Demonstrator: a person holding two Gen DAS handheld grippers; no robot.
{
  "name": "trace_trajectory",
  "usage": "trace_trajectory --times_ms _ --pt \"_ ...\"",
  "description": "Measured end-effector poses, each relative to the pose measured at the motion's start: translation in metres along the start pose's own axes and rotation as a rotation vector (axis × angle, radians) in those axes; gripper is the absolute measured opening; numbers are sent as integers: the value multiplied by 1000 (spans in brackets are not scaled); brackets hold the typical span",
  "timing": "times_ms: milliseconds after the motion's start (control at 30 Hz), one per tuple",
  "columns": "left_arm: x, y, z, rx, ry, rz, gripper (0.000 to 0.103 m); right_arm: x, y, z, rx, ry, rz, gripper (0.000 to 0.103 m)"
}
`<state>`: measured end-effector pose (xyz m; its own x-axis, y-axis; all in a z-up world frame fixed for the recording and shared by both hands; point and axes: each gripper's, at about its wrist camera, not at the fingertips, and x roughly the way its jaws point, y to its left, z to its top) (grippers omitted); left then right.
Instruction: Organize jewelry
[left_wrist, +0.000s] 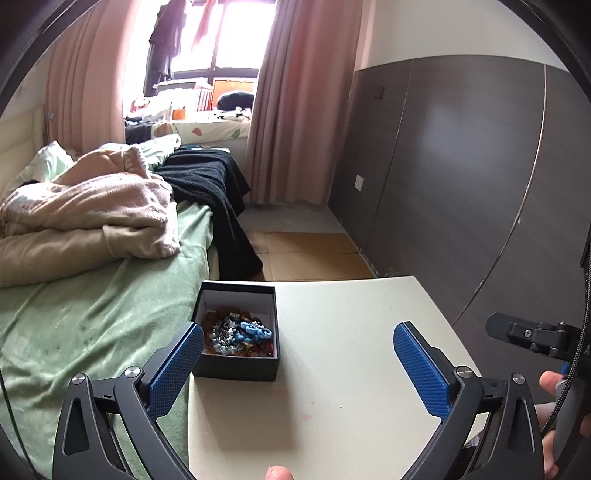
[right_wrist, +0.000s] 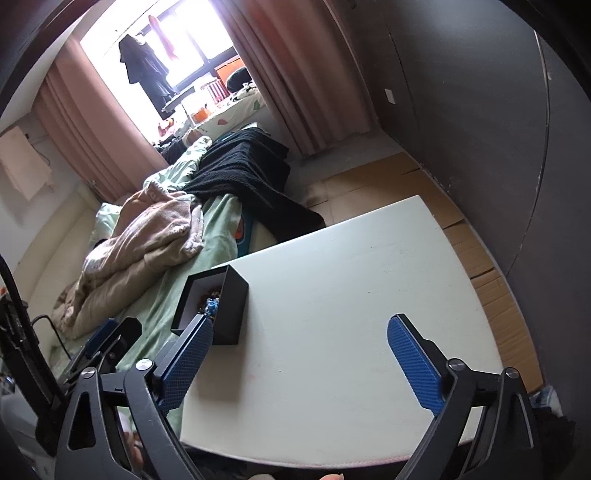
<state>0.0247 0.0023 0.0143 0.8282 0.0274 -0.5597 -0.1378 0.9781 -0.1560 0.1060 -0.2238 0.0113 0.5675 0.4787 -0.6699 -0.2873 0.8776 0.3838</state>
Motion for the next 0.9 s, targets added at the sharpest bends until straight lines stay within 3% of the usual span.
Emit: trace_trajectory --times_ms 267,900 --pt "-11 -9 -2 -11 -9 -16 102 -17 1 -1 -80 -24 -66 100" --pt "-9 -11 -6 4 -1 1 102 -30 -3 -6 -85 -34 -73 100"
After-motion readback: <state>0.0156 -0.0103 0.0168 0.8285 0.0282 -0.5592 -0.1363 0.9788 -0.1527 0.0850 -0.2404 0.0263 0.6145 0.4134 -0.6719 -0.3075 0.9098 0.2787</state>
